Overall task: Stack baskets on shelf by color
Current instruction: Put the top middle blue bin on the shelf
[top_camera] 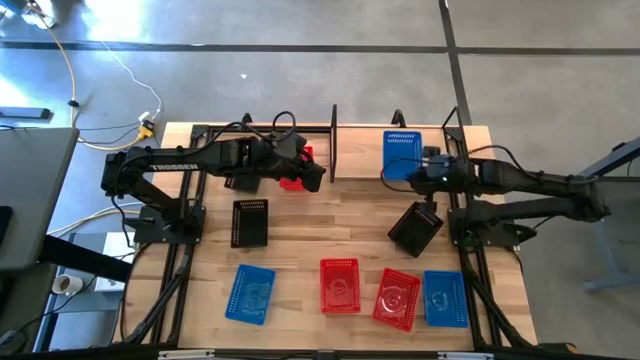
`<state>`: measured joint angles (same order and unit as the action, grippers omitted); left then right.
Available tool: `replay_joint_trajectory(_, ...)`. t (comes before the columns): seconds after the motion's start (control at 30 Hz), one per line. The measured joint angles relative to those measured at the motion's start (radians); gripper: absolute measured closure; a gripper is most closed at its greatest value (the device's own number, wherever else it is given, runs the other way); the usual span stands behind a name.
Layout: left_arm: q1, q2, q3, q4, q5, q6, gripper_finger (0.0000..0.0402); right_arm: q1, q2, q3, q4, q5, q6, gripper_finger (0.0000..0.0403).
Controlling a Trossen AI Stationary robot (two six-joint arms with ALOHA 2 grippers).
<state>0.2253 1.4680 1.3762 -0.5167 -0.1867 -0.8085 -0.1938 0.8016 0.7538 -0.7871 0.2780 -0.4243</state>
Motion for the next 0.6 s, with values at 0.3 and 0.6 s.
replay_joint_trajectory(0.3, 0.0, 0.0, 0.0, -0.001, 0.001, 0.0, 0.0271, -0.129, 0.146, 0.0, 0.099, -0.052, -0.09, 0.0403)
replay_joint_trajectory(0.6, 0.0, 0.0, 0.0, -0.001, 0.003, 0.016, 0.0271, -0.183, 0.249, 0.0, 0.129, -0.1, -0.162, 0.0403)
